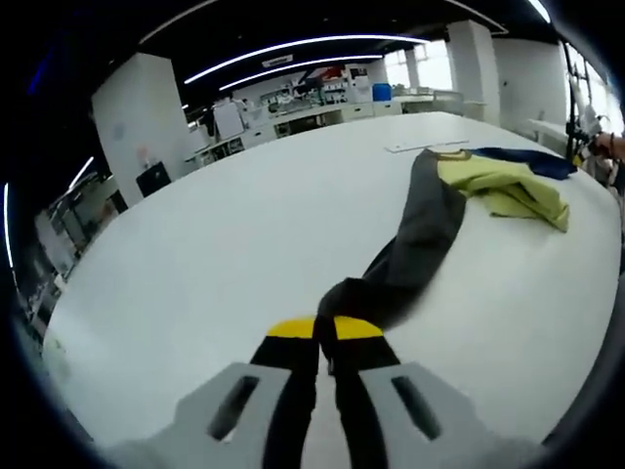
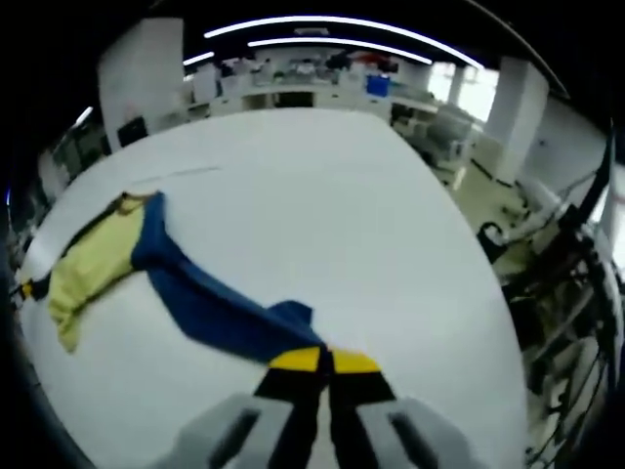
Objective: Fold the garment on the visible template until the final outline fits inside the template.
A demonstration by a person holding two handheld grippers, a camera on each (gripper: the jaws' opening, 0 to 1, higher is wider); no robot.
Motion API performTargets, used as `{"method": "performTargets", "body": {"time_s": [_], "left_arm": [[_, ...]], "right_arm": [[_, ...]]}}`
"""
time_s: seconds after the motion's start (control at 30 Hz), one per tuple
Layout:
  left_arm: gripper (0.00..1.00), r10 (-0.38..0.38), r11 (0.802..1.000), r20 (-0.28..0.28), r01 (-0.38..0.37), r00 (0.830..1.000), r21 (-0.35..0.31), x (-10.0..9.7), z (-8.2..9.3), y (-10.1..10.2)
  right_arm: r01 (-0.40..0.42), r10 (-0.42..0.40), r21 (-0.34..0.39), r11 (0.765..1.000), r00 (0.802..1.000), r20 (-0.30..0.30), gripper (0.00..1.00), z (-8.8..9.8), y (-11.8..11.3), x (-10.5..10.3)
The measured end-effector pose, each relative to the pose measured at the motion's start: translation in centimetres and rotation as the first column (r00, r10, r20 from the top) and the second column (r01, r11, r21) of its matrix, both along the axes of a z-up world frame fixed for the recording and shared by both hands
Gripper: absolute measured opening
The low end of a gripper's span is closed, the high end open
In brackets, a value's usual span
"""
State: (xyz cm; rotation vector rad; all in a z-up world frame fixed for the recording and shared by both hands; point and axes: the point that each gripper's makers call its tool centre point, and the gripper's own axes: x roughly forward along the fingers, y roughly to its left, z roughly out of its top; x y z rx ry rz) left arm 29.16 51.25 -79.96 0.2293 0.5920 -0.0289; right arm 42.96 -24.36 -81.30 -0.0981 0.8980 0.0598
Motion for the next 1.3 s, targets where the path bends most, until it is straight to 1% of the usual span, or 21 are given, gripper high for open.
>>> {"method": "performTargets", "body": {"time_s": [0.07, 0.13, 0.23, 0.33, 0.43, 0.53, 0.6, 0.63, 0.67, 0.7, 0.77, 0.9, 1.0, 1.03, 1.13, 1.17, 1.2, 1.23, 1.27, 1.3], "left_arm": [[0.01, 0.003, 1.0, -0.004, -0.003, 1.0, 0.007, 0.0, 0.0, 0.2], [0.01, 0.007, 1.0, -0.005, -0.007, 1.0, 0.004, 0.1, 0.0, 0.3], [0.01, -0.003, 1.0, -0.007, 0.003, 1.0, 0.01, 0.0, -0.1, 0.1], [0.01, -0.004, 1.0, -0.012, 0.004, 1.0, 0.014, -0.1, -0.3, 0.2], [0.01, 0.013, 1.0, -0.016, -0.013, 1.0, 0.018, -0.1, -0.5, 0.8], [0.01, 0.019, 0.999, -0.017, -0.019, 1.0, 0.027, -0.1, -0.5, 0.9], [0.01, 0.024, 0.999, -0.019, -0.024, 1.0, 0.025, 0.0, -0.6, 0.9], [0.01, 0.028, 0.999, -0.017, -0.027, 0.999, 0.025, 0.0, -0.6, 1.0], [0.02, 0.034, 0.999, -0.011, -0.034, 0.999, 0.029, 0.0, -0.5, 1.0], [0.02, 0.035, 0.999, -0.005, -0.035, 0.999, 0.031, 0.1, -0.4, 1.1], [0.02, 0.054, 0.998, -0.003, -0.054, 0.999, 0.028, 0.0, -0.5, 1.7], [0.02, 0.07, 0.997, -0.007, -0.07, 0.998, 0.045, -0.4, -0.6, 2.5], [0.03, 0.08, 0.997, 0.002, -0.08, 0.997, 0.018, -0.7, -0.3, 2.6], [0.04, 0.082, 0.996, 0.003, -0.082, 0.997, 0.017, -0.9, -0.2, 2.6], [0.11, 0.081, 0.997, 0.015, -0.081, 0.997, 0.0, -1.6, 0.5, 2.1], [0.15, 0.083, 0.997, 0.024, -0.083, 0.996, -0.004, -1.8, 0.8, 2.1], [0.18, 0.085, 0.996, 0.032, -0.085, 0.996, -0.006, -1.7, 0.9, 2.3], [0.21, 0.088, 0.996, 0.042, -0.087, 0.995, -0.011, -1.7, 1.1, 2.2], [0.26, 0.086, 0.996, 0.057, -0.085, 0.995, -0.018, -1.7, 1.5, 2.0], [0.29, 0.084, 0.996, 0.07, -0.082, 0.994, -0.024, -1.7, 1.8, 1.8]], "right_arm": [[0.008, -0.009, -0.006, 1.0, 1.0, -0.014, 0.0, -0.2, -0.4, 0.1], [0.008, -0.008, -0.004, 1.0, 1.0, -0.017, 0.0, -0.5, -0.9, 0.7], [0.016, -0.016, -0.003, 1.0, 1.0, -0.024, 0.0, -0.4, -0.6, 0.2], [0.022, -0.022, -0.006, 1.0, 0.999, -0.032, 0.0, -0.5, -0.7, 0.3], [0.024, -0.024, -0.008, 1.0, 0.999, -0.037, 0.0, -0.7, -1.1, 0.7], [0.018, -0.019, -0.016, 1.0, 0.999, -0.038, 0.0, -0.7, -0.9, 0.7], [0.017, -0.017, -0.015, 1.0, 0.999, -0.039, 0.0, -1.0, -1.4, 1.3], [0.016, -0.016, -0.017, 1.0, 0.999, -0.04, 0.0, -0.8, -0.6, 0.4], [0.016, -0.017, -0.017, 1.0, 0.999, -0.039, 0.0, -0.7, -0.6, 0.3], [0.018, -0.018, -0.017, 1.0, 0.999, -0.037, 0.0, -0.8, -0.9, 0.6], [0.028, -0.028, -0.011, 1.0, 0.999, -0.02, 0.0, -0.7, -1.7, 1.2], [0.048, -0.048, 0.001, 0.999, 0.999, 0.003, 0.0, 0.0, -1.6, 0.6], [0.047, -0.047, -0.001, 0.999, 0.998, 0.038, 0.0, 0.8, -2.2, 0.8], [0.051, -0.051, 0.01, 0.999, 0.998, 0.046, 0.0, 1.0, -2.4, 1.1], [0.039, -0.039, 0.004, 0.999, 0.997, 0.061, 0.0, 1.5, -2.7, 1.1], [0.039, -0.04, 0.006, 0.999, 0.997, 0.06, 0.02, 1.9, -2.0, 0.0], [0.038, -0.039, 0.012, 0.999, 0.998, 0.058, 0.06, 2.0, -1.8, -0.3], [0.027, -0.028, 0.021, 0.999, 0.998, 0.053, 0.09, 1.6, -2.3, 0.3], [0.022, -0.023, 0.023, 0.999, 0.998, 0.051, 0.11, 1.5, -2.2, 0.2], [0.004, -0.005, 0.025, 1.0, 0.999, 0.041, 0.14, 1.4, -1.7, -0.4]]}}
